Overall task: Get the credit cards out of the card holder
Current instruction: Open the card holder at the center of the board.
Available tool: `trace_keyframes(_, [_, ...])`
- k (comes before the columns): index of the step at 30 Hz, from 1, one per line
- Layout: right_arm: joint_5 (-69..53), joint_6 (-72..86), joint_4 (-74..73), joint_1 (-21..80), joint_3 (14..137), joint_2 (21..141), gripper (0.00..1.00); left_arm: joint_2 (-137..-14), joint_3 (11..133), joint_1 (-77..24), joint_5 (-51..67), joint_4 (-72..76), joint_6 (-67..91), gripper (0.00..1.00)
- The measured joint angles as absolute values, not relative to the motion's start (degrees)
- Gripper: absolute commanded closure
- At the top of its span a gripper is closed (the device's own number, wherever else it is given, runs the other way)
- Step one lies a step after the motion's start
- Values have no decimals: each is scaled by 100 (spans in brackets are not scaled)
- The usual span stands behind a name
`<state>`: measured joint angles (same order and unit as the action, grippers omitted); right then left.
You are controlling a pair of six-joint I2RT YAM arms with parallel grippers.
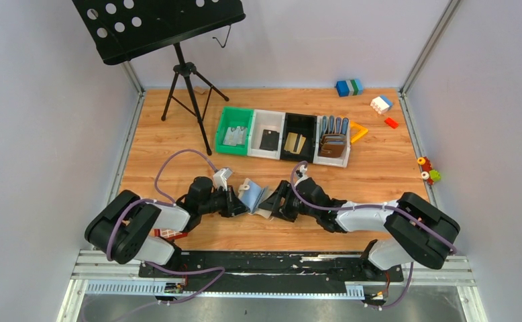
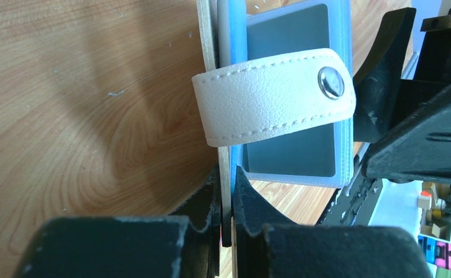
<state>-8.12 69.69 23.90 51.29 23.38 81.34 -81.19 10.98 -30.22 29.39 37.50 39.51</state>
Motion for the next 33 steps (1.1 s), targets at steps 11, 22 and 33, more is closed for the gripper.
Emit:
trace_keyframes(11, [-854,6864,2206,5129,2552,8366,0,-7852,1098,-3022,2803,3404,3846,98])
trace_keyframes(22, [-843,6862,2038,5135,2766,8541,22,-7817,1098,-3022,2779,3365,3824,98])
trace_keyframes(33, [-489,6600,1470,5164,2877,8482,63,-7780,1087,-3020,2735,3354,3822,80])
